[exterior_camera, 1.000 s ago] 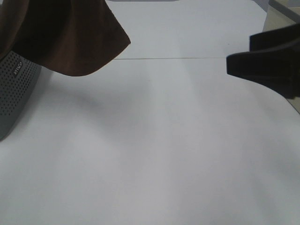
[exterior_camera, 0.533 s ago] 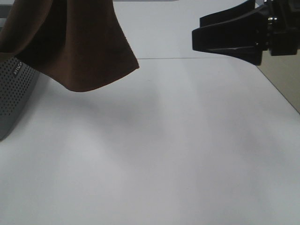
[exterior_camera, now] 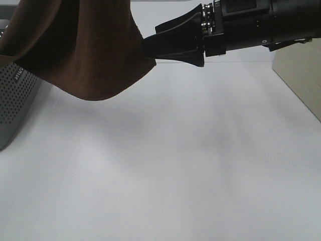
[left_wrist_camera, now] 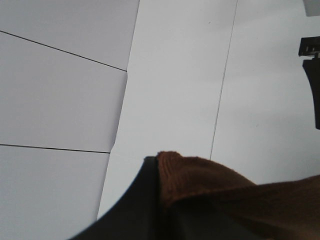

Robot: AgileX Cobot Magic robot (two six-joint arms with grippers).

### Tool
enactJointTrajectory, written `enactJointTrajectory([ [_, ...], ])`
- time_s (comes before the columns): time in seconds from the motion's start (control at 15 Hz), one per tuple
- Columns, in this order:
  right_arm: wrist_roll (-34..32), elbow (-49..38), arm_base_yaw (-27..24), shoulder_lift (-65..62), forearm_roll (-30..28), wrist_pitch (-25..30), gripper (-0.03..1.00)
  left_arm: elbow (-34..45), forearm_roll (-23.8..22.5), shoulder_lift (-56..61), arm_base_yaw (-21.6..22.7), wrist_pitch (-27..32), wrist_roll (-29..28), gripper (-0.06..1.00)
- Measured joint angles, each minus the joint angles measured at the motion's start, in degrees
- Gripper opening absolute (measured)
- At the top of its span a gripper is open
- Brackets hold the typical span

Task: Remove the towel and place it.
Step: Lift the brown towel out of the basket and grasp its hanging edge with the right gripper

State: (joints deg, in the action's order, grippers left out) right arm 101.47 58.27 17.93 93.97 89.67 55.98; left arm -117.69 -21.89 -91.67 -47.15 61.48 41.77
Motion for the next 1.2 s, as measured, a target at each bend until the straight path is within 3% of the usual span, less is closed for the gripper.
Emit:
enactJointTrajectory([
  [0.13,0.0,1.9,0.7,2.8,0.4,1.5,0.77,0.0,0.2,0.0,0.0,0.0,0.0,0.00],
  [0.4,0.0,4.9,7.3,6.5,-2.2,3.4,0.77,0.0,0.2,0.0,0.0,-1.3,0.0,0.00],
  [0.67,-0.3,6.0,7.9,6.6,-2.6,3.5,0.75,0.0,0.2,0.0,0.0,-1.3,-0.1,0.00],
  [0.93,-1.3,6.0,7.9,6.6,-4.1,1.7,0.50,0.0,-0.1,0.0,0.0,-1.3,-0.1,0.00],
  [1.2,-2.6,6.1,7.9,6.6,-5.4,0.9,0.05,0.0,-0.1,0.0,0.0,-0.5,-1.1,0.00],
])
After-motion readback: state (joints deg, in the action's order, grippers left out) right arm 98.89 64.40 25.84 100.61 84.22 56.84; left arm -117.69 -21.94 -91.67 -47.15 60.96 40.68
